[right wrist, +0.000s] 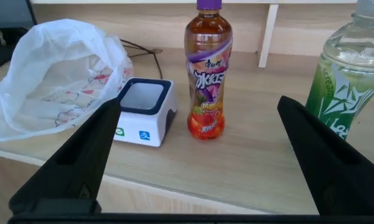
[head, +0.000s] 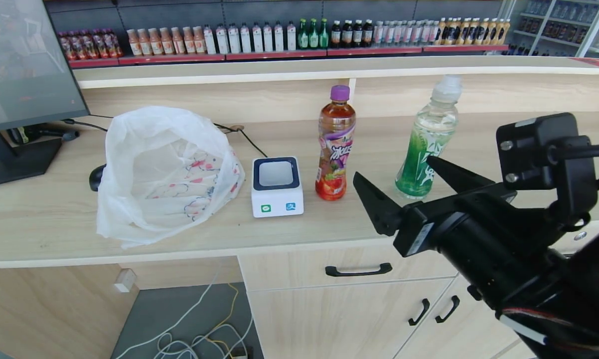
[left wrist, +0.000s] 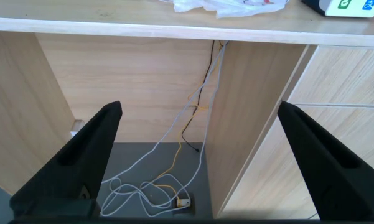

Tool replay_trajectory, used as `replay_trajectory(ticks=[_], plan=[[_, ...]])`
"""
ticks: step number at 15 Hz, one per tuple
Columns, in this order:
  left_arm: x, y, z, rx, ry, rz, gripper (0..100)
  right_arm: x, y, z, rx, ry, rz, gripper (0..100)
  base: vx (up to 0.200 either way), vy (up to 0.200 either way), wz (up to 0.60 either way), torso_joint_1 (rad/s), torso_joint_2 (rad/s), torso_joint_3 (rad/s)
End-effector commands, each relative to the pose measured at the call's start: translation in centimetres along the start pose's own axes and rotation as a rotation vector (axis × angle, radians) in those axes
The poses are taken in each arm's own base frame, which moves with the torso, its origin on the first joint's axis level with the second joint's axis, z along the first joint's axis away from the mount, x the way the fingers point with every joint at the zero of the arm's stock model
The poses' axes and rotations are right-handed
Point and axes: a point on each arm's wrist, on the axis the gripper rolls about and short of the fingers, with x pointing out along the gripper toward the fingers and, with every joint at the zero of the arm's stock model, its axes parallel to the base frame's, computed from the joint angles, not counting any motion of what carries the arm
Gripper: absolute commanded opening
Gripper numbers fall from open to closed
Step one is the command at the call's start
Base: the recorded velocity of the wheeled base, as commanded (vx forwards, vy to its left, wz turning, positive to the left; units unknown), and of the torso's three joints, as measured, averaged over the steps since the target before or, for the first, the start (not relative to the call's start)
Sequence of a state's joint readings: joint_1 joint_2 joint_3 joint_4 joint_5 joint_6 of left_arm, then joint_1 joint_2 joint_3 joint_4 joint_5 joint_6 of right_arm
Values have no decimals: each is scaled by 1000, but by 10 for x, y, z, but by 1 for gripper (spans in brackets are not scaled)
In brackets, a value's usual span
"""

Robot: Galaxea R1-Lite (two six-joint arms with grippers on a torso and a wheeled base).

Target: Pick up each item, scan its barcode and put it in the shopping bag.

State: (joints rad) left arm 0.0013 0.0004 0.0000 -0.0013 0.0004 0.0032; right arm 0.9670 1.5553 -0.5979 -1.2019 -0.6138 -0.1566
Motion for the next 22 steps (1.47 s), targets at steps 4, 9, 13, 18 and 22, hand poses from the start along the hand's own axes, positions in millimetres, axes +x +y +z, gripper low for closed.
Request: replay_trajectory(ticks=[4,9,13,18,22], plan=[[0,0,0,0,-1,0,100,20,23,-33,-22,46,-82,100,0,0,0,0,0,0],[0,0,0,0,-1,0,100,41,31,-38,-17,38,-101,100,0,0,0,0,0,0],[0,0,0,0,-1,1,100,56,24,-41,-24,24,-96,100,0,0,0,0,0,0],[0,0,0,0,-1,1,100,76,1,-49,-48,18,-88,100,0,0,0,0,0,0],[0,0,0,0,-1,1,100,98,-5,-56,-51,2,-75,100,0,0,0,0,0,0]])
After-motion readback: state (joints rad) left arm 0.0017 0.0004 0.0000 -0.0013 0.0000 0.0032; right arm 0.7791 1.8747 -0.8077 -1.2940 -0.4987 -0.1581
